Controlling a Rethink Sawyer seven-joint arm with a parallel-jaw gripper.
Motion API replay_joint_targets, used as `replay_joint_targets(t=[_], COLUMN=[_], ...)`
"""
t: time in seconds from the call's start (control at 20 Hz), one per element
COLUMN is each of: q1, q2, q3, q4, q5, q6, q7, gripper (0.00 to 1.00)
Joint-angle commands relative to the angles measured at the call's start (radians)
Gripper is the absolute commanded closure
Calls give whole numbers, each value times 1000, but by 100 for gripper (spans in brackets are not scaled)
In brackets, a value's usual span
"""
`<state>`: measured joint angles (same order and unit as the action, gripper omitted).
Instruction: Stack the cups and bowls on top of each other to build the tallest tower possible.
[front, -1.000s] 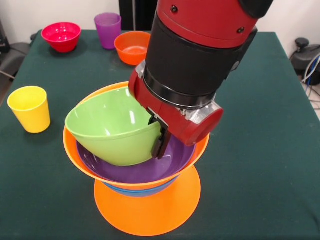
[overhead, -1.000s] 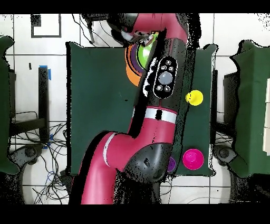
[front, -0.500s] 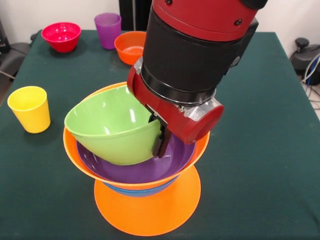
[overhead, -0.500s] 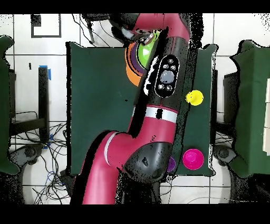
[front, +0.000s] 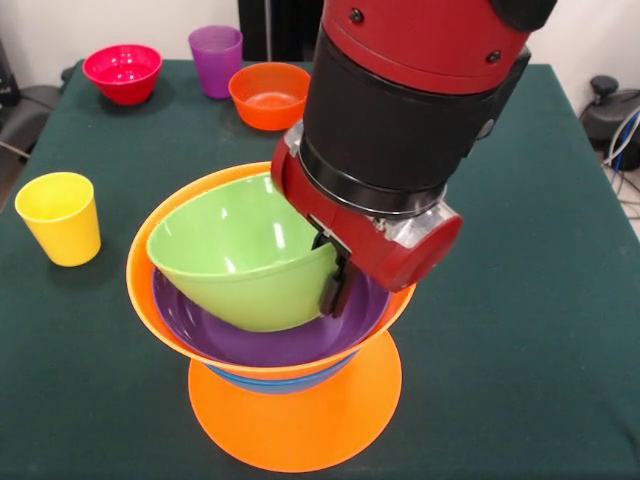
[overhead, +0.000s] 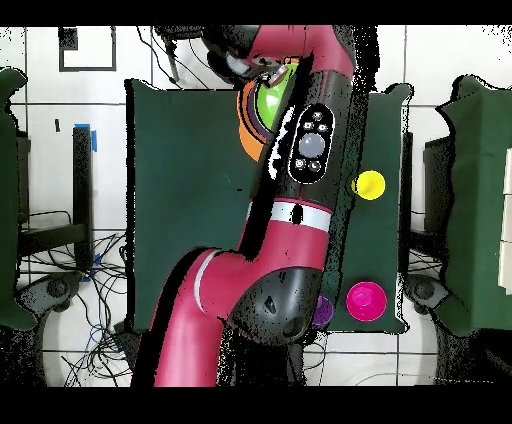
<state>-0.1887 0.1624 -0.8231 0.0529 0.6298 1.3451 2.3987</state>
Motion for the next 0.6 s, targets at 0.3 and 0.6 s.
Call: replay_joint_targets(t=[0.3,0.6], q1=[35,34], q2=[-11,-9], q3=[49,50], q4=[96,88], q5=[-27,-44], q6=[-28,-57], q7=[-94,-134], gripper=[100,0])
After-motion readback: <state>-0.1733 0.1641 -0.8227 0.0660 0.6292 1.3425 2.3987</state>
